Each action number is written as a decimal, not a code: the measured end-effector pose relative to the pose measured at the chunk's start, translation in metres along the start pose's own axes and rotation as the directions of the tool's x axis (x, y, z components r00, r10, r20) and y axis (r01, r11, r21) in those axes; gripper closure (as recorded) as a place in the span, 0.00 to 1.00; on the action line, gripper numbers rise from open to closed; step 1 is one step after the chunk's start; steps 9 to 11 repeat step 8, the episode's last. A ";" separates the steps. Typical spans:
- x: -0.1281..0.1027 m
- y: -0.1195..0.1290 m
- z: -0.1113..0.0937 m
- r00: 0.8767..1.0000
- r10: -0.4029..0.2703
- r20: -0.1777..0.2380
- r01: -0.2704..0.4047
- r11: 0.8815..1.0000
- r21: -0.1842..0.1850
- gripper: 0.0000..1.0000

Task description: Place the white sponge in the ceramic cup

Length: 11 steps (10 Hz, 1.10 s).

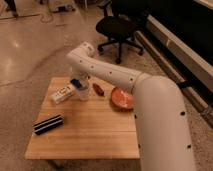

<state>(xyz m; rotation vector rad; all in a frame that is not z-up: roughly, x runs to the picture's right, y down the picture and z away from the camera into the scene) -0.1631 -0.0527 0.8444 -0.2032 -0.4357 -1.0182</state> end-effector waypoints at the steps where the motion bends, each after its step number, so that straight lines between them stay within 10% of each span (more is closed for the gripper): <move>1: 0.001 0.001 -0.003 1.000 0.003 0.000 -0.003 1.000 0.020 0.20; 4: 0.018 0.008 -0.018 0.999 0.040 -0.037 -0.037 0.997 0.074 0.22; 6: 0.028 0.009 -0.025 0.999 0.042 -0.033 -0.039 0.997 0.068 0.33; 11: 0.029 0.011 -0.023 0.999 0.037 -0.031 -0.035 0.997 0.065 0.23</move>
